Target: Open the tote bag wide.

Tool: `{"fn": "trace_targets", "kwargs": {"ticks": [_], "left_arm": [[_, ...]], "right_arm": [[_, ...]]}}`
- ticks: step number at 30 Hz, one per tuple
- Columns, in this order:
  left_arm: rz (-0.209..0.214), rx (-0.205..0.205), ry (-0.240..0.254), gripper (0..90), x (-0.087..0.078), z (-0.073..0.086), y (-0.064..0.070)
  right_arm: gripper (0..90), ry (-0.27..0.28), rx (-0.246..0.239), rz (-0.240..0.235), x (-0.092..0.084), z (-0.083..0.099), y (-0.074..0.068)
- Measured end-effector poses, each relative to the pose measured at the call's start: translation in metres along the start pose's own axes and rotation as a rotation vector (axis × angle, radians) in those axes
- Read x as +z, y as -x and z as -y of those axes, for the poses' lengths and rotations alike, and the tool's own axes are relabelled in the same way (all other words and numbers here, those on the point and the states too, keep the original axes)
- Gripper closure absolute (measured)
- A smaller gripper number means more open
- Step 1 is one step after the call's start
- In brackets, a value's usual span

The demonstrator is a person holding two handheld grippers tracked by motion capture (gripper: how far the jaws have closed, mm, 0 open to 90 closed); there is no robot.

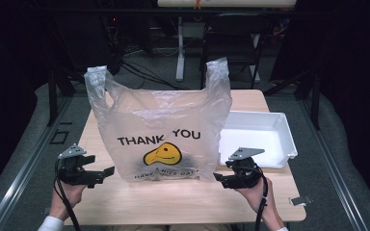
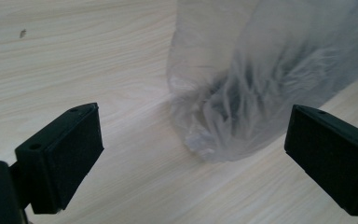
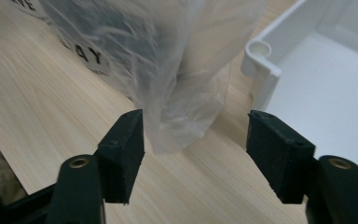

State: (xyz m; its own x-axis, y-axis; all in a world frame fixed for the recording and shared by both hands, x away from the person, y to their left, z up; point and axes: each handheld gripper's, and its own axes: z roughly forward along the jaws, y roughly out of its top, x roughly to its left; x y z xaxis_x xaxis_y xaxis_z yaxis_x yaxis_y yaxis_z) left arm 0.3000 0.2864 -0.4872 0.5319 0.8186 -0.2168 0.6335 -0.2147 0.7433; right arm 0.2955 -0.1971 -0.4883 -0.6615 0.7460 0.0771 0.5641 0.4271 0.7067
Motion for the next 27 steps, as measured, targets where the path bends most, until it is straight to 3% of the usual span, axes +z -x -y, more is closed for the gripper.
{"fn": "trace_targets", "kwargs": {"ticks": [2,5,10,15,20,21,22,27], "left_arm": [[0.036,0.017,0.010,8.5,-0.001,-0.002,0.005],[0.058,0.055,0.029,15.6,-0.001,-0.008,0.016],[0.058,0.085,0.047,29.6,0.001,-0.015,0.024],[0.109,0.070,0.079,50.3,0.006,-0.019,0.023],[0.113,0.089,0.048,75.6,0.014,-0.016,0.026],[0.117,0.094,0.039,75.6,0.015,-0.016,0.026],[0.112,0.104,0.032,83.9,0.019,-0.014,0.027],[0.107,0.115,-0.003,89.7,0.024,-0.010,0.027]], "right_arm": [[39.3,0.013,-0.005,-0.008,-0.002,-0.005,-0.003],[39.6,0.038,-0.019,-0.027,-0.006,-0.012,-0.007],[42.1,0.090,-0.019,-0.050,-0.014,-0.025,-0.011],[65.1,0.115,-0.013,-0.043,-0.014,-0.030,-0.013],[84.5,0.120,0.010,-0.034,-0.008,-0.023,-0.009],[84.5,0.120,0.010,-0.034,-0.008,-0.023,-0.009],[87.1,0.111,0.012,-0.037,-0.005,-0.020,-0.009],[87.6,0.079,0.001,-0.031,0.004,-0.017,-0.013]]}}
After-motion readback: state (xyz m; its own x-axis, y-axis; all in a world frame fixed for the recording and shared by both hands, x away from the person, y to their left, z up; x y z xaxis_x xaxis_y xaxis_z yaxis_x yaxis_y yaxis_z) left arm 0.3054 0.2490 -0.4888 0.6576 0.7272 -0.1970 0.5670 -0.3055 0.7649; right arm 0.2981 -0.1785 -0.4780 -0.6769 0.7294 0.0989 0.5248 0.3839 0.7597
